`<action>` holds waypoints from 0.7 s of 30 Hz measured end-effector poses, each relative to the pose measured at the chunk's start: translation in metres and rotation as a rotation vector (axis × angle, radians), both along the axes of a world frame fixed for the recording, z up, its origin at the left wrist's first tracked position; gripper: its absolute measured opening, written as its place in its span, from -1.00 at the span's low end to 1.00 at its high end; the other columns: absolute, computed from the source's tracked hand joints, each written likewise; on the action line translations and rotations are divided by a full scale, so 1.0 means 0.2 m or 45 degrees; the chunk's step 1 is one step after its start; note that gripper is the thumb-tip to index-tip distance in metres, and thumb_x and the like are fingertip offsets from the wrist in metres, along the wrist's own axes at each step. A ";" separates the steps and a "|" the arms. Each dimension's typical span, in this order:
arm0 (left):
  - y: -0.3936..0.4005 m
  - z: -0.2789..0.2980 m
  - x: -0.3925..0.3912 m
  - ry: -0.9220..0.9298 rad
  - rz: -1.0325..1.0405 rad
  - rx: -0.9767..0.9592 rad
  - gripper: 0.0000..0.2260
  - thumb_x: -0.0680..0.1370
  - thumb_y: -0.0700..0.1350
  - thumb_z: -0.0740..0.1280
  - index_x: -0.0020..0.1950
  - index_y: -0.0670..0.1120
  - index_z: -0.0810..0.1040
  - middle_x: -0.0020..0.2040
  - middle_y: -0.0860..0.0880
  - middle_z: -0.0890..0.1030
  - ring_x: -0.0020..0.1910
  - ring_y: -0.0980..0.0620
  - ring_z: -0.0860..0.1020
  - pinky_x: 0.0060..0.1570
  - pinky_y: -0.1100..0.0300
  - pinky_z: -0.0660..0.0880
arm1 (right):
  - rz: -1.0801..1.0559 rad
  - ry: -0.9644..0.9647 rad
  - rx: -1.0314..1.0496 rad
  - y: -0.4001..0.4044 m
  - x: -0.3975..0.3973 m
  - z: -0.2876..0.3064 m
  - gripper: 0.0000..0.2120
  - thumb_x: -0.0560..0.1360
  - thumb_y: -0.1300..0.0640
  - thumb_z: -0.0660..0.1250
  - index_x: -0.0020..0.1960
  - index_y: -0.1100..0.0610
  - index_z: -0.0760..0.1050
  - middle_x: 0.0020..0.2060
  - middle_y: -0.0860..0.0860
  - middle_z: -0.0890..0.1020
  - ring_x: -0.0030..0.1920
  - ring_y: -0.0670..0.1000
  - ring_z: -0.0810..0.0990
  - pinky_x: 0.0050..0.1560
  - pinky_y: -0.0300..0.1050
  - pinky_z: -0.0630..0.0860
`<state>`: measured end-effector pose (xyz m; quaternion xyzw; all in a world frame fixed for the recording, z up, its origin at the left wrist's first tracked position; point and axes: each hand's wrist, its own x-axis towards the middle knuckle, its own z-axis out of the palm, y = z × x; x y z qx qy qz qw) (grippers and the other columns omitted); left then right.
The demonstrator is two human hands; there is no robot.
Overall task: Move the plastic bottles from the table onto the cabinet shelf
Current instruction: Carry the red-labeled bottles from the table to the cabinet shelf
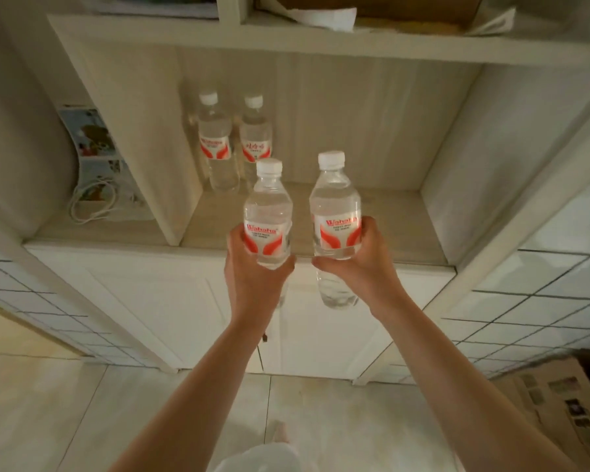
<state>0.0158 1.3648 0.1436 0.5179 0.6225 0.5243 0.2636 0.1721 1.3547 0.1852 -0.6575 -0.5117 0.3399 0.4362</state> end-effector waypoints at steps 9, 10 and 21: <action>0.45 0.04 0.00 -0.173 -0.013 0.125 -0.38 0.25 -0.15 0.59 0.20 0.00 0.36 0.05 0.05 0.56 0.00 0.09 0.58 -0.06 0.27 0.55 | -0.165 0.110 0.166 0.44 -0.08 -0.01 -0.27 0.13 0.23 0.64 0.17 0.00 0.36 -0.06 -0.15 0.59 -0.07 -0.20 0.60 -0.23 -0.39 0.47; 0.47 0.04 0.00 -0.186 -0.015 0.129 -0.38 0.25 -0.15 0.59 0.21 0.01 0.36 0.05 0.05 0.56 0.00 0.08 0.59 -0.06 0.26 0.55 | -0.174 0.104 0.184 0.46 -0.08 -0.02 -0.27 0.12 0.23 0.64 0.17 -0.01 0.36 -0.06 -0.16 0.59 -0.07 -0.21 0.60 -0.23 -0.40 0.49; 0.56 -0.09 0.04 -0.194 -0.021 0.099 -0.36 0.26 -0.14 0.61 0.20 0.09 0.35 0.04 0.07 0.55 0.00 0.08 0.59 -0.05 0.11 0.62 | -0.220 0.117 0.281 0.53 -0.07 -0.18 -0.23 0.14 0.25 0.64 0.22 0.00 0.32 0.04 -0.07 0.56 0.02 -0.14 0.59 -0.12 -0.34 0.56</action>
